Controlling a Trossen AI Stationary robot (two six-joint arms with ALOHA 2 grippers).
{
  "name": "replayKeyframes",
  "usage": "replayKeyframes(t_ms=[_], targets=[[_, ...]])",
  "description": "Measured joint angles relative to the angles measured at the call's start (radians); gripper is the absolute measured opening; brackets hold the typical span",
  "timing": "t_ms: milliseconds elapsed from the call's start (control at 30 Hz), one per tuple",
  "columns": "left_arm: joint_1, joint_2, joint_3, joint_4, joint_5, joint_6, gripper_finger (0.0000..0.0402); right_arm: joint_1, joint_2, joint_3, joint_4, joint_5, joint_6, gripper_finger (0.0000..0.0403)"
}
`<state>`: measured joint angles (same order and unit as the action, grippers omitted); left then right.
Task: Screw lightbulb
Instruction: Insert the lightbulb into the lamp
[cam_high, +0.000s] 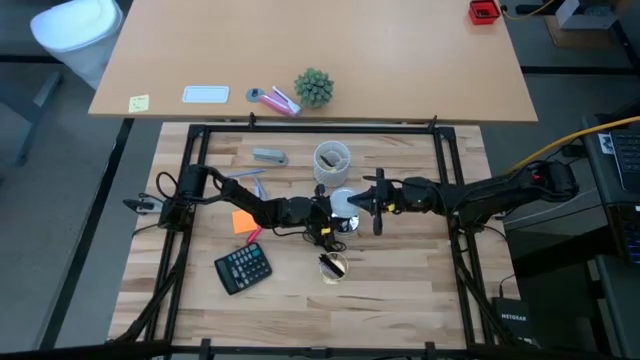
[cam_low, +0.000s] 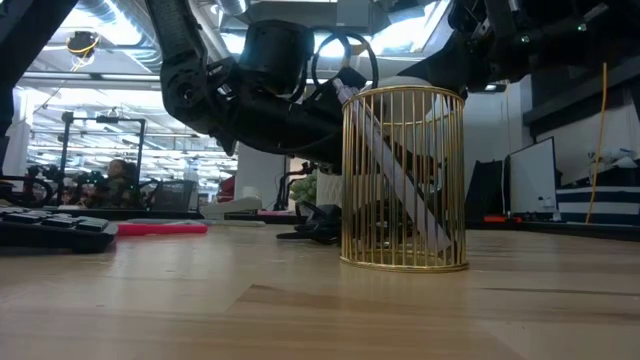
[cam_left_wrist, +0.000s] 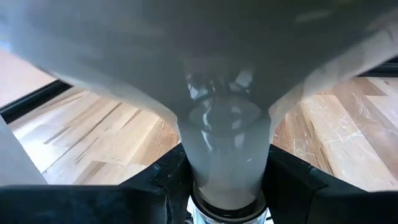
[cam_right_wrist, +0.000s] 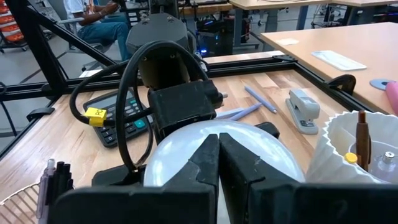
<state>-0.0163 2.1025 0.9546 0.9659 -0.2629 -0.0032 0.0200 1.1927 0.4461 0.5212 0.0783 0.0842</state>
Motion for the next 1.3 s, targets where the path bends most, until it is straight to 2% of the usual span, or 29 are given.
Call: replayKeyframes(t_ms=[167,533,900,1300], targets=[[0.002,-0.002,0.002,-0.024,-0.013,-0.017,0.0162,-0.001,0.001,-0.001,0.009,-0.001,0.0,0.0012],[0.002,-0.009,0.002,-0.036,-0.037,-0.024,0.0239,-0.001,0.001,-0.001,0.008,-0.008,0.0,0.0012],[-0.02,-0.053,0.0,-0.095,-0.049,-0.008,0.0226,0.0,0.0,-0.001,0.007,-0.01,0.0,0.0012],[-0.028,-0.169,0.0,-0.324,-0.066,-0.024,0.0223,-0.001,0.0,0.0,0.007,-0.009,0.0,0.0012]])
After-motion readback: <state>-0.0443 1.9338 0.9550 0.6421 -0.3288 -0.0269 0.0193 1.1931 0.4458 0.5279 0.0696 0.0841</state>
